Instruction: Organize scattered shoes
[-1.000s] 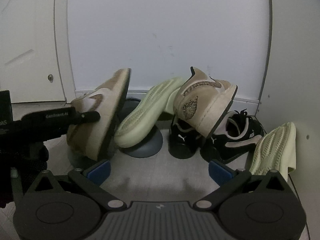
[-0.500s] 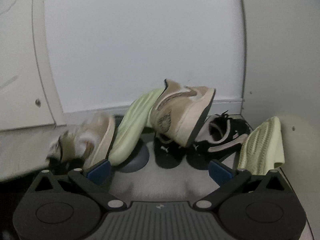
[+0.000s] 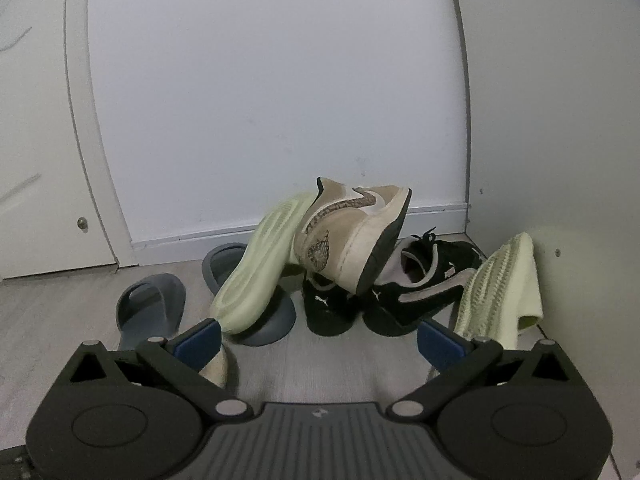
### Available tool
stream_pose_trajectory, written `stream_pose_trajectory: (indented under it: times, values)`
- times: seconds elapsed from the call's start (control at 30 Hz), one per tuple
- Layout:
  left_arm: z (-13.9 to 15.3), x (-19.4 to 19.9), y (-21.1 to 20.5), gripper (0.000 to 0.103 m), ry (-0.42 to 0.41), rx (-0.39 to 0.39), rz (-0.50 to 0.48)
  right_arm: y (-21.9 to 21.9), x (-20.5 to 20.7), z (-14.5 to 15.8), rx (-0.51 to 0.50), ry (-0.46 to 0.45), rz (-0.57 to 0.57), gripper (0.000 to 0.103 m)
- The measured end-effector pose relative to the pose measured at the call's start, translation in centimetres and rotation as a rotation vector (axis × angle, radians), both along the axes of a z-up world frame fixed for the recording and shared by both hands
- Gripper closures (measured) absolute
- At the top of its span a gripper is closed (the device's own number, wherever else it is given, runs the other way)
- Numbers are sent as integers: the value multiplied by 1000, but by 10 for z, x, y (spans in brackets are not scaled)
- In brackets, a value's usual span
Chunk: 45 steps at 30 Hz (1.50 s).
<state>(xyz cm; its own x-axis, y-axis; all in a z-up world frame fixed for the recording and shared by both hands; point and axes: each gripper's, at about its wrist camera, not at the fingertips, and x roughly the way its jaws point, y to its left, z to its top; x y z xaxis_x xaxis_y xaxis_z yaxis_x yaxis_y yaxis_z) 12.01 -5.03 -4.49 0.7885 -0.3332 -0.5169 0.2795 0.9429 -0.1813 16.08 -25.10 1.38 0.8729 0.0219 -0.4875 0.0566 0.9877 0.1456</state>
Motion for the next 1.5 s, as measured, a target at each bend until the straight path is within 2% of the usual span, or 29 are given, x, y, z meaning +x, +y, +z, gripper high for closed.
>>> stream_pose_trajectory:
  times: [0.07,0.23,0.43,0.63,0.77,0.8,0.9,1.0,1.1,1.17,1.23,1.43,1.5]
  values:
    - [1,-10,-12,79,-16,41,-45,-1,-9,-3,10,16,-11,0]
    - [-3,-9,-29,78,-25,51,-95,-7,-27,-9,16,44,-61,0]
    - [-18,-3,-50,74,30,140,-161,-20,-38,-11,61,57,-114,0]
    - [-13,-4,-40,71,62,85,-125,-27,-44,-14,80,75,-134,0]
    - [16,-23,-15,61,14,2,-82,-30,-48,-15,88,85,-139,0]
    - [25,-31,-4,56,-13,-32,-62,-30,-49,-15,89,90,-136,0]
    - [47,-52,22,51,-101,-68,13,-24,-48,-18,75,118,-96,0]
    - [57,-61,47,47,-146,-96,108,-3,-46,-20,26,164,13,1]
    - [52,-49,65,47,-84,-152,189,30,-46,-26,-50,208,178,6]
    - [49,-44,69,47,-55,-157,215,56,-49,-31,-143,243,279,16]
    - [46,-40,69,47,-39,-152,232,80,-53,-38,-247,266,355,17]
    - [44,-37,65,47,-44,-128,228,126,-61,-63,-500,295,445,17]
    - [43,-36,68,47,-42,-133,235,131,-61,-68,-546,291,437,16]
